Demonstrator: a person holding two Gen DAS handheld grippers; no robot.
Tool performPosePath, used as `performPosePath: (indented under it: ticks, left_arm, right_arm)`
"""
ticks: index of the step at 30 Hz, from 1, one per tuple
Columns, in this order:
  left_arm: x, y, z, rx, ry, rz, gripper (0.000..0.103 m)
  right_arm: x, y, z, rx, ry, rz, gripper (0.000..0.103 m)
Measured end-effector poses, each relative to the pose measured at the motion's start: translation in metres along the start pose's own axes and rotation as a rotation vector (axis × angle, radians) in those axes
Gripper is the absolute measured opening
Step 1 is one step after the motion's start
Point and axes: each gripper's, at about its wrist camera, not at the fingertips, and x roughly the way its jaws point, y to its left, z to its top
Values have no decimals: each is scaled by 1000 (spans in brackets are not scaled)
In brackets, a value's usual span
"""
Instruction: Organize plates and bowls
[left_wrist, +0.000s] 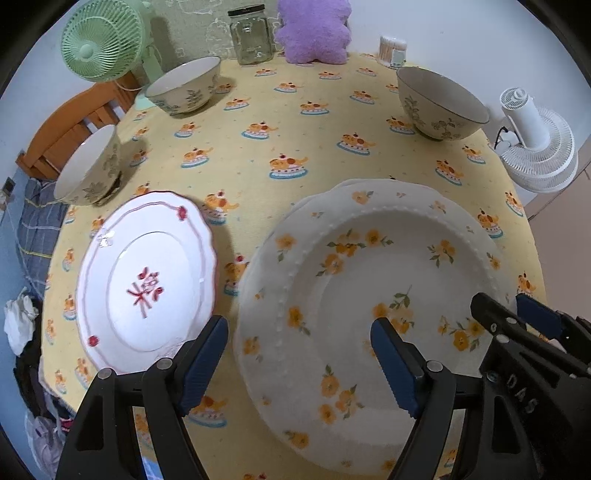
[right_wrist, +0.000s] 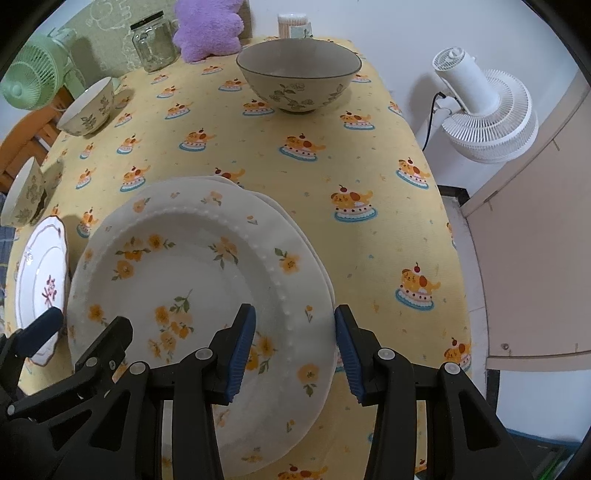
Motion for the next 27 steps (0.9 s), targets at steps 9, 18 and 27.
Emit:
performPosePath:
  ticks: [9, 18, 27]
  left_arm:
    - [-20, 42, -4, -36, -22, -10, 83]
    - [-39, 101, -7, 10, -70, -63, 89]
    - [-40, 172, -3, 66, -128, -73, 89]
  right_arm:
    - [-30, 32, 2, -33, -74, 62, 66]
    - [-57, 106, -8, -43, -133, 74, 76]
    - [-65, 184, -16, -14, -190, 127, 76]
